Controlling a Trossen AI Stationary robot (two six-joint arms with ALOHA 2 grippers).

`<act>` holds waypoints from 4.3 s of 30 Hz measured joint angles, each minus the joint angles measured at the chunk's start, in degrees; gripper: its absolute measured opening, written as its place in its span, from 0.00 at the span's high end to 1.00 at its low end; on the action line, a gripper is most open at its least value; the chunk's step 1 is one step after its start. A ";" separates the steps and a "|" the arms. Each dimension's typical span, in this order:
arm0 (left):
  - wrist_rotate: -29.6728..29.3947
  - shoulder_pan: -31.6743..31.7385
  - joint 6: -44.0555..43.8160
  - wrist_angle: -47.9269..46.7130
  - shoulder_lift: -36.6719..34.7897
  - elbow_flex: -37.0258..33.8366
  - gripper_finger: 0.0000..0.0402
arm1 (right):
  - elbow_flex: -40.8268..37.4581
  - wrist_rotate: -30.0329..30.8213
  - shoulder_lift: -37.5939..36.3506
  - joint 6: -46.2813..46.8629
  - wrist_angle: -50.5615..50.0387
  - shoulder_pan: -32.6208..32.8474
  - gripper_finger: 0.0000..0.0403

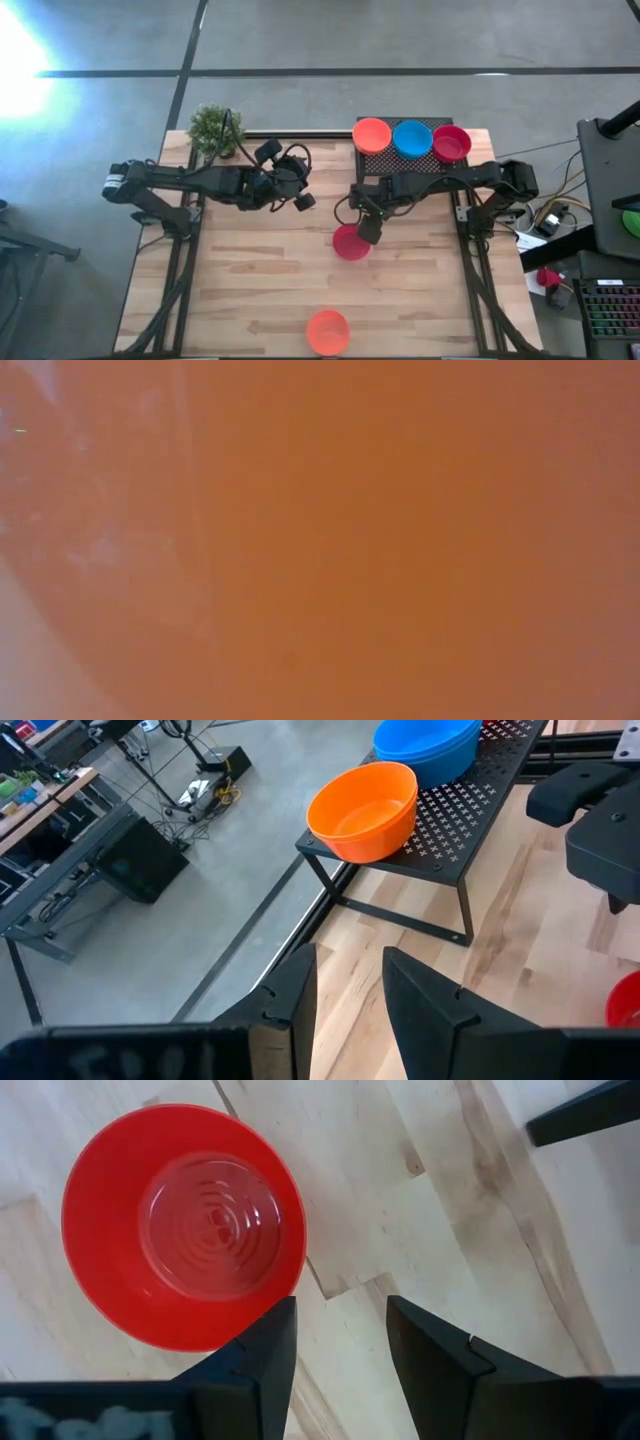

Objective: Pick & Place Mini bowls
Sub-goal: Stack the red bowl on top of the stacked red bowls on the shelf

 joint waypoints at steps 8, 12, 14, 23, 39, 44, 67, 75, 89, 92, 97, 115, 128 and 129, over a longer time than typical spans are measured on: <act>0.01 0.00 -0.46 -0.01 0.00 0.00 0.72 | -0.08 -0.15 0.00 3.49 0.07 -0.61 0.61; 0.01 0.00 -1.36 -0.02 0.00 0.00 0.72 | -0.99 -0.12 -0.02 9.39 0.18 -2.02 0.62; 0.30 0.00 -1.38 -0.02 0.00 0.00 0.72 | -1.60 -0.25 -0.02 12.21 0.18 -2.67 0.63; 1.49 0.00 -1.43 -0.04 0.00 0.00 0.72 | -4.88 -6.91 -0.07 20.66 6.90 -3.58 0.64; 1.49 0.02 -1.45 -0.04 0.00 0.00 0.72 | -15.20 -12.40 -0.07 26.56 20.60 -3.37 0.64; 1.47 0.02 -1.45 -0.04 0.00 0.00 0.72 | -18.38 -12.32 -0.07 26.91 24.03 -3.34 0.63; 1.45 0.02 -1.34 -1.50 0.00 0.00 0.72 | -12.74 -13.35 -1.36 19.76 14.97 -1.34 0.98; 1.45 0.04 -1.32 -2.25 0.00 0.00 0.72 | -1.41 -4.96 -8.95 14.63 -5.72 -3.29 0.98; 1.45 0.02 -1.30 -2.27 0.00 0.00 0.72 | 5.65 0.84 -27.81 9.86 -16.09 -23.15 0.98; 1.45 0.03 -1.30 -2.29 0.00 0.00 0.72 | 7.81 2.84 -30.18 8.16 -18.38 -28.85 0.98; 1.46 0.11 -1.36 -2.29 0.00 0.00 0.72 | 11.22 3.67 -32.09 4.05 -21.14 -39.21 0.98; 1.46 0.09 -1.78 -2.23 0.00 0.00 0.72 | 14.33 5.18 -24.91 -6.89 -30.30 -62.38 0.98; 1.47 0.09 -2.58 -2.14 0.00 0.00 0.72 | 13.24 15.31 -23.47 -2.76 -32.35 -62.55 0.98; 1.47 0.07 -2.58 -2.14 0.00 0.00 0.72 | 12.96 15.31 -23.28 -2.10 -32.30 -62.56 0.98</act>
